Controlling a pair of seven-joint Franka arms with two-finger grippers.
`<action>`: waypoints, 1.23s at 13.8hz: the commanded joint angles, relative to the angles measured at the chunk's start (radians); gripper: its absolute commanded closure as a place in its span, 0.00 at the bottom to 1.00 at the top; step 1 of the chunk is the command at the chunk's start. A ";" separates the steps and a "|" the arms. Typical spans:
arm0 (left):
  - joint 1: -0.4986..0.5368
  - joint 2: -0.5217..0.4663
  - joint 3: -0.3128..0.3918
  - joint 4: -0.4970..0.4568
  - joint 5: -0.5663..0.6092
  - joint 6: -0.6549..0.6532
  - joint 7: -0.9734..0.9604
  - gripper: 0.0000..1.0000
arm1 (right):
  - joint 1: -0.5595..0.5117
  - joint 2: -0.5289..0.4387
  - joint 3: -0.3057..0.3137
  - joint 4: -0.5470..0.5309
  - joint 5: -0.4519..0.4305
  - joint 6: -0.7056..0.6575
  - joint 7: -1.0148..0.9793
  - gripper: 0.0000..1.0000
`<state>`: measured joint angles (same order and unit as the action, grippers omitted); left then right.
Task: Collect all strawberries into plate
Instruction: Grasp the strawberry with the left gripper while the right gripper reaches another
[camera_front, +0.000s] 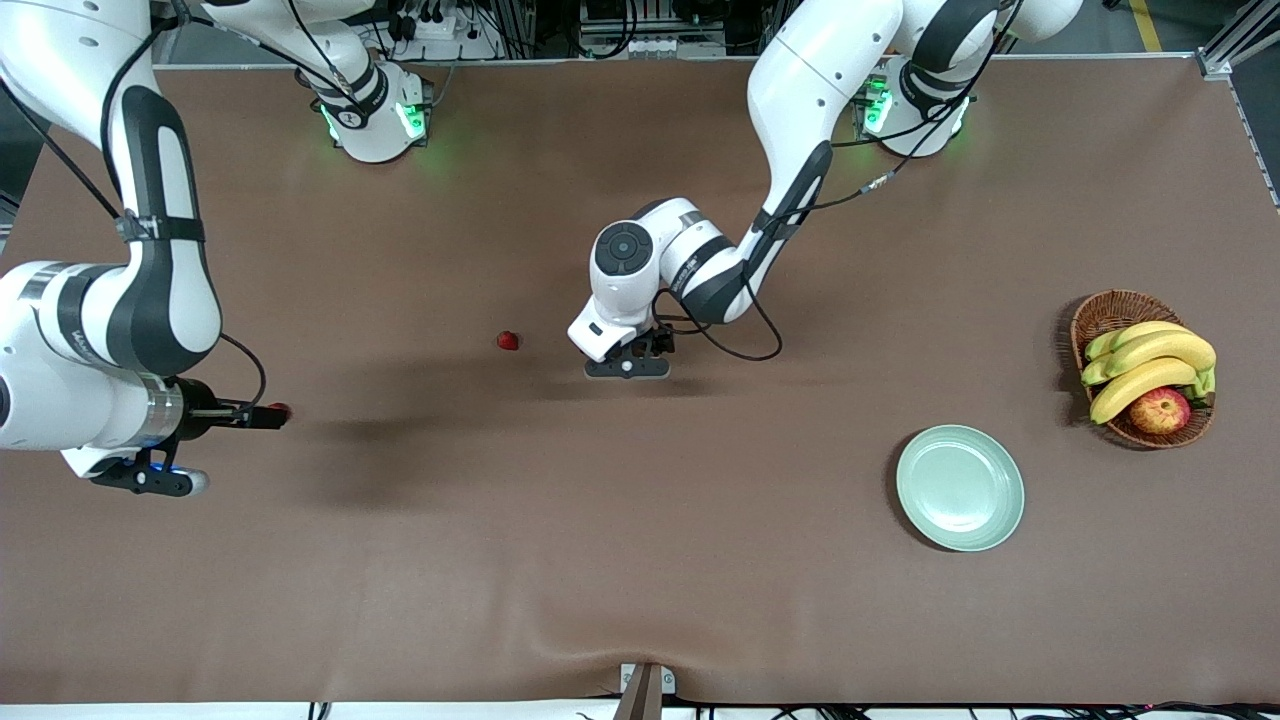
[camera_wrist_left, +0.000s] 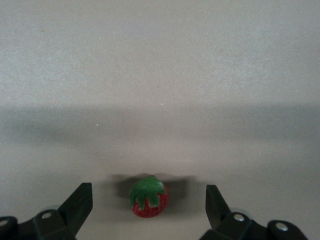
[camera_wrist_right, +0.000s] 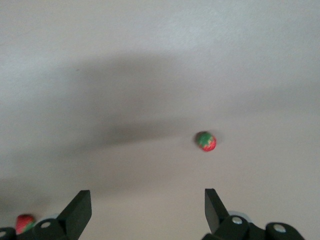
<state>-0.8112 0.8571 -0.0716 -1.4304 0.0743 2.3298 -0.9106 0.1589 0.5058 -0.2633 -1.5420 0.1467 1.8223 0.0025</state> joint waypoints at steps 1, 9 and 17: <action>-0.008 0.020 0.012 0.027 0.061 -0.003 -0.008 0.00 | -0.051 -0.021 0.019 -0.084 -0.029 0.090 -0.077 0.00; -0.031 0.025 0.010 0.027 0.058 -0.003 -0.017 0.07 | -0.078 0.002 0.019 -0.274 -0.035 0.353 -0.150 0.00; -0.029 0.025 0.009 0.025 0.055 -0.003 -0.030 0.58 | -0.110 0.040 0.022 -0.389 -0.024 0.514 -0.219 0.32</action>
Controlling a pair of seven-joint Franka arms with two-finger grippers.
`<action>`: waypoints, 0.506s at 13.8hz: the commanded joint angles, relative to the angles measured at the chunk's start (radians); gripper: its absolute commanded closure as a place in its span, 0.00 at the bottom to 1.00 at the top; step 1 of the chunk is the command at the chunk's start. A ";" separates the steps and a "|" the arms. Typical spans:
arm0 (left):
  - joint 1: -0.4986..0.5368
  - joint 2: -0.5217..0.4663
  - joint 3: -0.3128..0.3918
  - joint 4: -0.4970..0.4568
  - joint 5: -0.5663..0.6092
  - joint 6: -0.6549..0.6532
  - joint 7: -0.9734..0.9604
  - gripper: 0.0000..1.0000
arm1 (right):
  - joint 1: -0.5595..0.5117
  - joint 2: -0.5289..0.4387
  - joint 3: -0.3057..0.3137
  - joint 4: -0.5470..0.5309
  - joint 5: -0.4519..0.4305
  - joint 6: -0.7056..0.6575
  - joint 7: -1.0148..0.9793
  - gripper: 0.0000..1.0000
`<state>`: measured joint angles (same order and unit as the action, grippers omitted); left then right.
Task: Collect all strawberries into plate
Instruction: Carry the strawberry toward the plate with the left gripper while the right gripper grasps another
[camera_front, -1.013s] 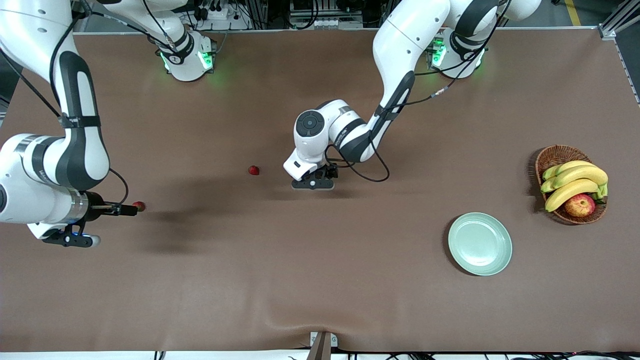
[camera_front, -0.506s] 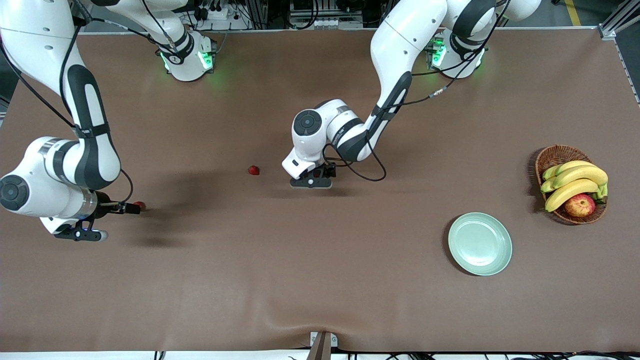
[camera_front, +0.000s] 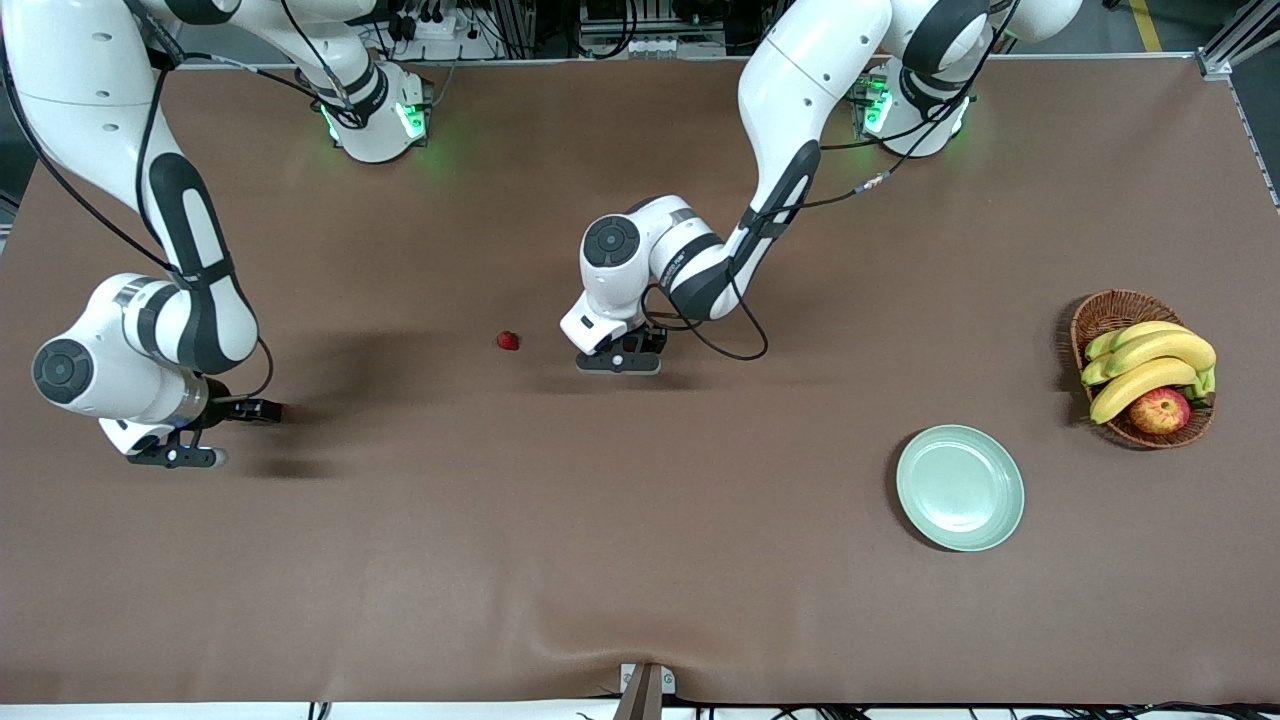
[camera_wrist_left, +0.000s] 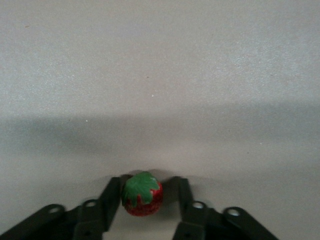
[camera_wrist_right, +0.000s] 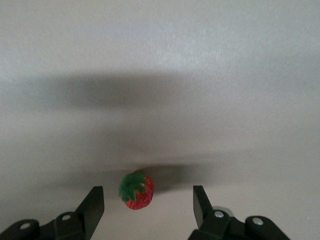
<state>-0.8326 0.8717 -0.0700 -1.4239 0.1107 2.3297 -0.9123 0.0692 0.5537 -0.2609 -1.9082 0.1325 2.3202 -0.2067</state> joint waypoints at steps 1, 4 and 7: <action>-0.007 0.010 0.009 0.019 0.017 -0.004 -0.030 0.77 | -0.019 -0.008 0.022 -0.028 -0.008 0.024 -0.010 0.37; -0.002 0.004 0.007 0.016 0.014 -0.010 -0.030 1.00 | -0.017 0.006 0.023 -0.031 0.002 0.042 -0.008 0.39; 0.009 -0.028 0.010 0.016 0.011 -0.050 -0.031 1.00 | -0.016 0.026 0.026 -0.034 0.004 0.064 -0.007 0.48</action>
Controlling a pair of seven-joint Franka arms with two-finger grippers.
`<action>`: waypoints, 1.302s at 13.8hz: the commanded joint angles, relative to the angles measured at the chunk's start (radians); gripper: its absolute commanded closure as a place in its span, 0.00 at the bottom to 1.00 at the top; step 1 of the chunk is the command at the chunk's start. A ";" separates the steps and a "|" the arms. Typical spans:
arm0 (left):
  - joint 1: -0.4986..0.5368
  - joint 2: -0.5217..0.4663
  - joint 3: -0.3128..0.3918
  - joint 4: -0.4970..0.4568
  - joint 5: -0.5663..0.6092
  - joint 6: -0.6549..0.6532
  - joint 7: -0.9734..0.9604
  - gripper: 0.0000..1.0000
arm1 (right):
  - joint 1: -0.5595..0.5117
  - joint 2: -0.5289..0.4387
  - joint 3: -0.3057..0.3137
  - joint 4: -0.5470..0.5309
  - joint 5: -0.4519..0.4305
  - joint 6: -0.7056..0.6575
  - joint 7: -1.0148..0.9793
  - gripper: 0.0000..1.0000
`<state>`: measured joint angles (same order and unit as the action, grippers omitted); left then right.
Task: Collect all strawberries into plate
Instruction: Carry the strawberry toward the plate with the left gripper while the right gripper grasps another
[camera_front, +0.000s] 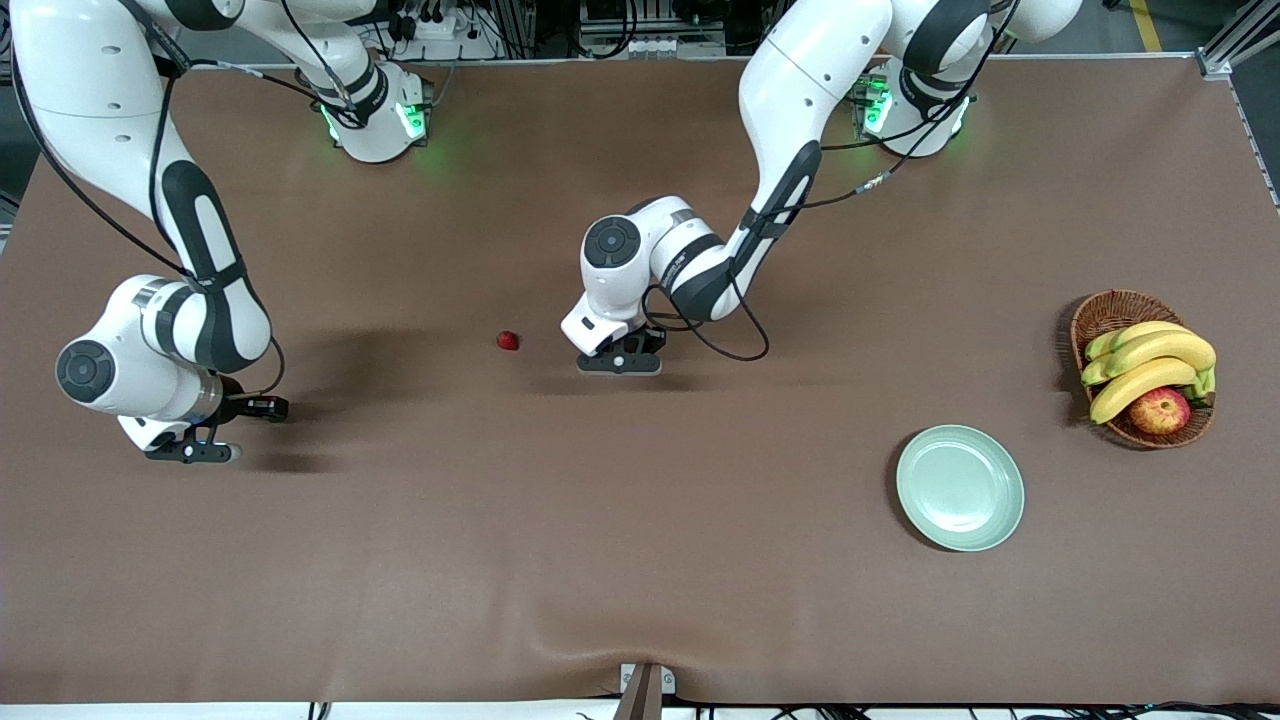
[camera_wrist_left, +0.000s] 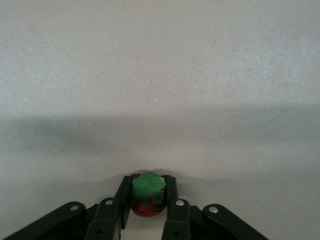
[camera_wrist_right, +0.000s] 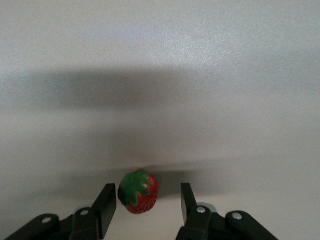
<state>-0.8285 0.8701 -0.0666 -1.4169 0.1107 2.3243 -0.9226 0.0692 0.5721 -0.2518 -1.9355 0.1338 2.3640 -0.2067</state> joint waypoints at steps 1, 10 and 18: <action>0.017 -0.054 0.007 0.009 0.011 -0.068 -0.030 1.00 | -0.013 0.006 0.017 -0.007 0.006 0.018 -0.005 0.56; 0.290 -0.324 0.005 0.001 0.011 -0.342 -0.117 1.00 | -0.002 -0.031 0.017 0.073 0.009 -0.124 0.007 0.83; 0.564 -0.387 0.004 -0.070 0.030 -0.385 -0.096 1.00 | 0.092 -0.110 0.022 0.171 0.030 -0.364 0.252 0.83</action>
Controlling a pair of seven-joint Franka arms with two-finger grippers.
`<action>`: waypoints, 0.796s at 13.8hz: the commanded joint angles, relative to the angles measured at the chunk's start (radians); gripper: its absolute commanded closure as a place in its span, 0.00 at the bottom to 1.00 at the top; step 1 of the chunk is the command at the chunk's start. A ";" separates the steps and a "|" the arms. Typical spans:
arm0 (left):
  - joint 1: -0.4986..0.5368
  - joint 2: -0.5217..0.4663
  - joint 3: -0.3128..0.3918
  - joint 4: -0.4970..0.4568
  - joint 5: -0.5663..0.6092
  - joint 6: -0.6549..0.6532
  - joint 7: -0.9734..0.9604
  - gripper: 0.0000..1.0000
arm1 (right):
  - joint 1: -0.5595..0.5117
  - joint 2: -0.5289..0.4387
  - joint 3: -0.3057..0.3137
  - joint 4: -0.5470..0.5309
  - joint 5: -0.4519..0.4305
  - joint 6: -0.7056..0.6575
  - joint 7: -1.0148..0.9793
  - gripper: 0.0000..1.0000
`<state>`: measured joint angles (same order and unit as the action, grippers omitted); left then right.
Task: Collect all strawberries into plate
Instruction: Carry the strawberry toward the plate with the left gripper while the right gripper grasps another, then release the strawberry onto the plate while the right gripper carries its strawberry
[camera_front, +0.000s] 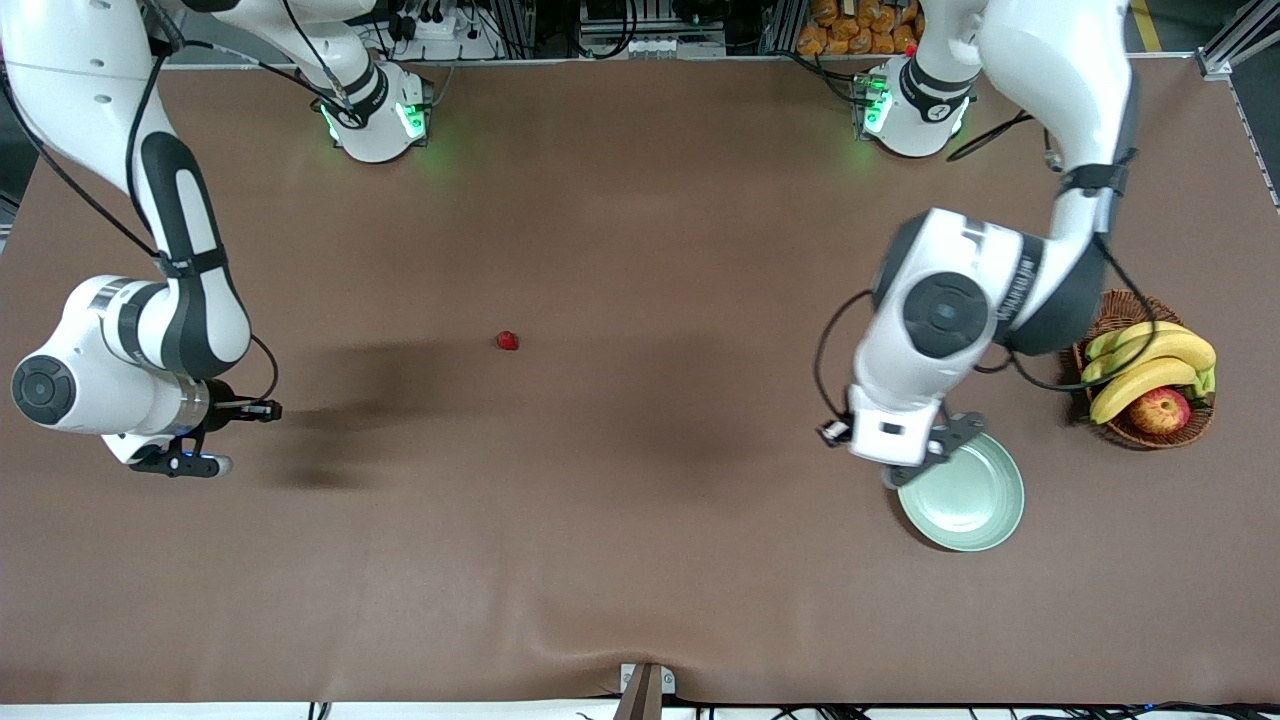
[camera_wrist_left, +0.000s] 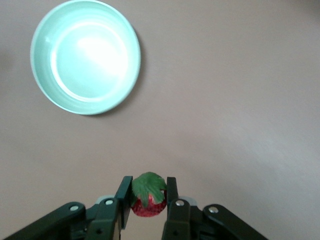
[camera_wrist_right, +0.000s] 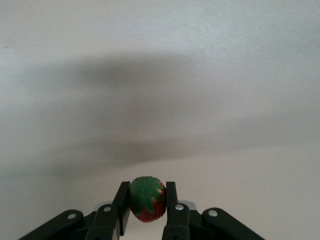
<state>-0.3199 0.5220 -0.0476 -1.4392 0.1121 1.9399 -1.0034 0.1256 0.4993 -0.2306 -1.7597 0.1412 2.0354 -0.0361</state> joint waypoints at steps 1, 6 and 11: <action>0.086 -0.039 -0.017 -0.049 0.028 -0.001 -0.009 1.00 | 0.060 -0.047 0.000 0.002 0.053 -0.062 0.123 0.83; 0.237 -0.057 -0.023 -0.165 0.027 0.101 0.029 1.00 | 0.172 -0.080 0.000 0.034 0.090 -0.132 0.345 0.83; 0.262 0.001 -0.021 -0.230 0.027 0.247 0.224 1.00 | 0.311 -0.085 0.000 0.068 0.152 -0.130 0.623 0.83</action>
<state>-0.0650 0.5179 -0.0536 -1.6375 0.1134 2.1445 -0.8418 0.3931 0.4257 -0.2223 -1.7031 0.2576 1.9161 0.4943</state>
